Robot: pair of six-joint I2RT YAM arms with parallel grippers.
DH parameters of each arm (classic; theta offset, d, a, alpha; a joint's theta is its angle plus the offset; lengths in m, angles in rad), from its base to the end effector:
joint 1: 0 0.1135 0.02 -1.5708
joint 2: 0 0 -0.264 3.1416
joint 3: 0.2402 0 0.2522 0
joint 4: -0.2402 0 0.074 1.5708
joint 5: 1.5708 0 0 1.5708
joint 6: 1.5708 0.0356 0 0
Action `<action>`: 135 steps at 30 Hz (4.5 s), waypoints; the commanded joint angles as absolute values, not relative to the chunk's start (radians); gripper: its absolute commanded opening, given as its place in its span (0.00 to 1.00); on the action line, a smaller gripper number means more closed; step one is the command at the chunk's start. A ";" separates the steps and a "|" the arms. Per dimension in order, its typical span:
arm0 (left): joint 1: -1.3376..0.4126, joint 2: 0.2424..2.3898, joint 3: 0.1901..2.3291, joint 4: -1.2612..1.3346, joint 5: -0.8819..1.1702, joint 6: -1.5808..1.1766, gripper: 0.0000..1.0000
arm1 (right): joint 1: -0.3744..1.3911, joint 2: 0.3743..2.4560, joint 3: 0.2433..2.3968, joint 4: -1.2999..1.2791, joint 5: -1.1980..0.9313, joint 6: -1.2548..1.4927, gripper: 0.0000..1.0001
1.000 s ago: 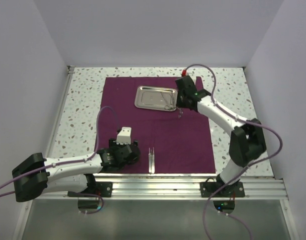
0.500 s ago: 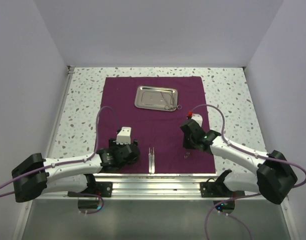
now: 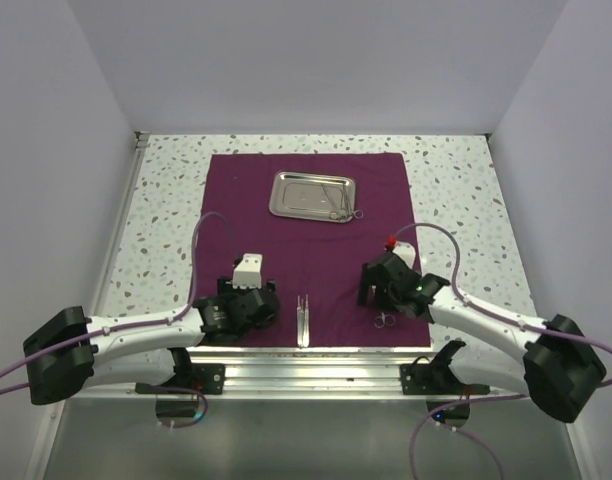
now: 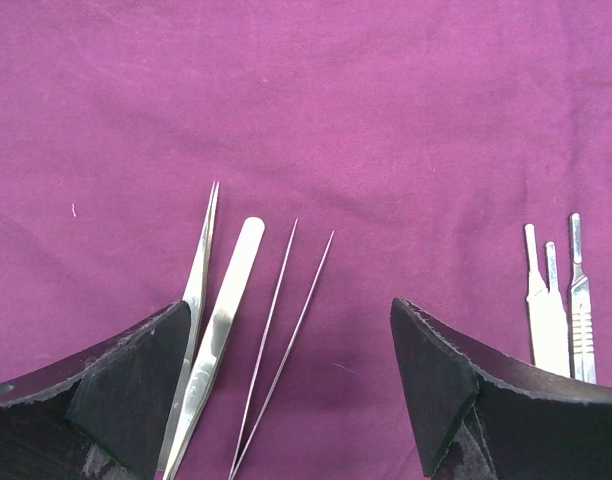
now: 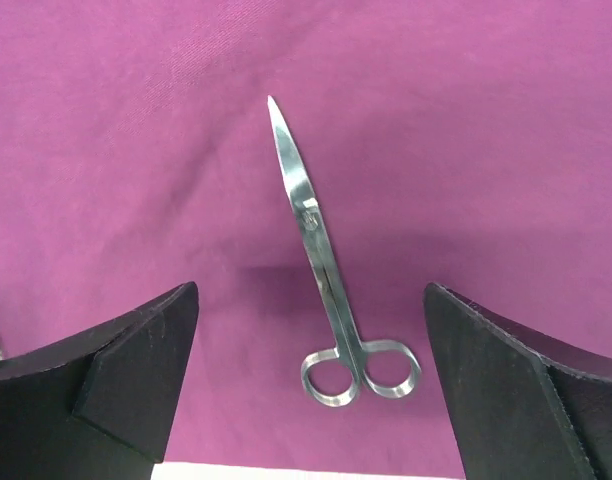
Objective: Open and lay out the surgical kit
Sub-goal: Place the medical item in the surgical kit, then pick up the medical item from the container, then place the medical item in the surgical kit.
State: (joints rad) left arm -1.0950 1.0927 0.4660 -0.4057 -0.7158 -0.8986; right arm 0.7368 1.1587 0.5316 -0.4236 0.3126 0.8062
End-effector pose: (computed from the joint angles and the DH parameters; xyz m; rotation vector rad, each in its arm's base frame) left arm 0.1050 -0.1527 0.1662 -0.0105 2.2763 -0.0648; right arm 0.1565 0.1272 0.1666 0.1954 2.5453 0.1850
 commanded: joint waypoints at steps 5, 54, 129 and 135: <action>-1.092 1.095 0.503 -0.397 -0.758 -0.910 0.85 | 0.744 0.925 0.653 -0.682 0.399 0.838 0.98; -1.092 1.111 0.529 -0.399 -0.778 -0.879 0.85 | 0.479 2.365 2.000 -0.604 0.396 0.397 0.80; -1.092 1.175 0.554 -0.431 -0.788 -0.900 0.85 | 0.637 1.287 0.684 -0.486 0.252 0.707 0.01; -1.092 1.177 0.554 -0.431 -0.792 -0.902 0.84 | 0.641 1.243 0.713 -0.544 0.285 0.707 0.99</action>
State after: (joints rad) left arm -1.0950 1.1809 0.5259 -0.4362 -0.7628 -0.8795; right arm 0.6376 1.2781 0.6746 -0.5198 0.2615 0.6922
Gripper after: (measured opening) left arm 0.847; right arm 0.961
